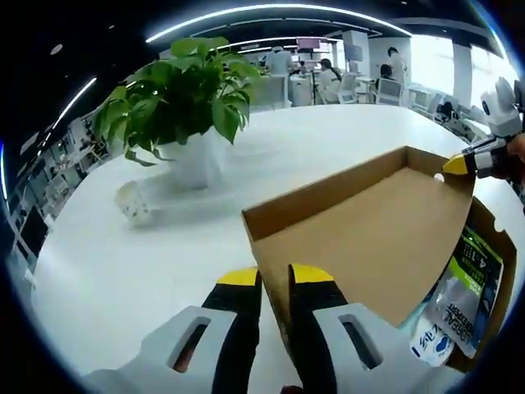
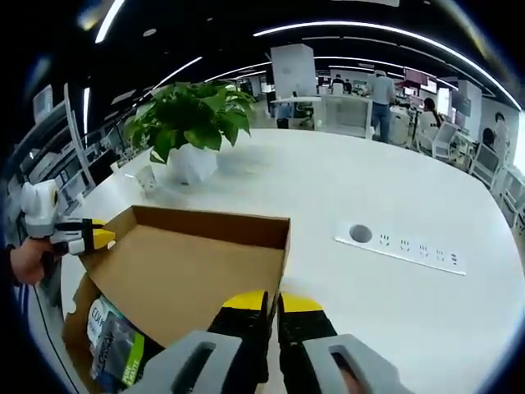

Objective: Operate the shoe box by opening the lid, removing the specified soft item, and placing it in the target area until the item is outside and the box remains undamaged.

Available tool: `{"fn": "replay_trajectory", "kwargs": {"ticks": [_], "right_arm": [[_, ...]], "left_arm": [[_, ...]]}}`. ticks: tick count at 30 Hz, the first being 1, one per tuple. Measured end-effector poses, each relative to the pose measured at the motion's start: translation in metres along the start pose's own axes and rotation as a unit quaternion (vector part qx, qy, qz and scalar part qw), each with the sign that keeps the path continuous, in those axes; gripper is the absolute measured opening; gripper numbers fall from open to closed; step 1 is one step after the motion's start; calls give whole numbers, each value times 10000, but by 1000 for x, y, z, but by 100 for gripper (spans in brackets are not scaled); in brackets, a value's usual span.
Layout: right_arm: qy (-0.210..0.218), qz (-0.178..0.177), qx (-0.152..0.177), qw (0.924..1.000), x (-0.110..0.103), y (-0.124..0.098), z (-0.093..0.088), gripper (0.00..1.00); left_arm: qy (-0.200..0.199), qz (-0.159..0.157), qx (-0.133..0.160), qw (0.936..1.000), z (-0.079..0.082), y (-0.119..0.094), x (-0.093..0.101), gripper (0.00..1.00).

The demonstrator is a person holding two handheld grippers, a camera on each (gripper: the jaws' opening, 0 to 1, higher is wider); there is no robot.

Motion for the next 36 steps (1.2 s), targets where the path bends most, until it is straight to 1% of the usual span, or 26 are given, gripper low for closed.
{"fn": "replay_trajectory", "kwargs": {"ticks": [11, 17, 18, 23, 26, 28, 36], "right_arm": [[17, -34, -9, 10000, -2, -2, -1, 0], [47, -34, -94, 9999, -1, -6, -9, 0], [49, -42, -105, 9999, -1, -7, -10, 0], [87, -30, -101, 9999, -1, -15, -13, 0], [107, -20, -95, 9999, -3, -20, -13, 0], [115, -20, -84, 9999, -4, -24, -14, 0], [105, -36, -20, 9999, -5, -47, -17, 0]], "left_arm": [[141, 29, 4, 9999, 2, -5, -1, 13], [162, 72, 10, 9998, 2, -11, -3, 11], [216, 104, -20, 9997, 1, -13, -4, 10], [92, 127, -21, 9999, -5, -23, -8, 10], [76, 139, -3, 9999, -4, -29, -9, 10], [80, 149, -3, 9999, -4, -29, -11, 10], [-102, 188, 31, 9998, -8, -53, -6, 10]]}}
Point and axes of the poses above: the point that each gripper's makers call its tool centre point, and the gripper's own axes: y roughly forward along the fingers, x roughly to its right, z roughly out of its top, the point moved 6 cm from there along -y, roughly backward along the fingers, and after that the axes turned 7 degrees about y, right-handed, at the moved point
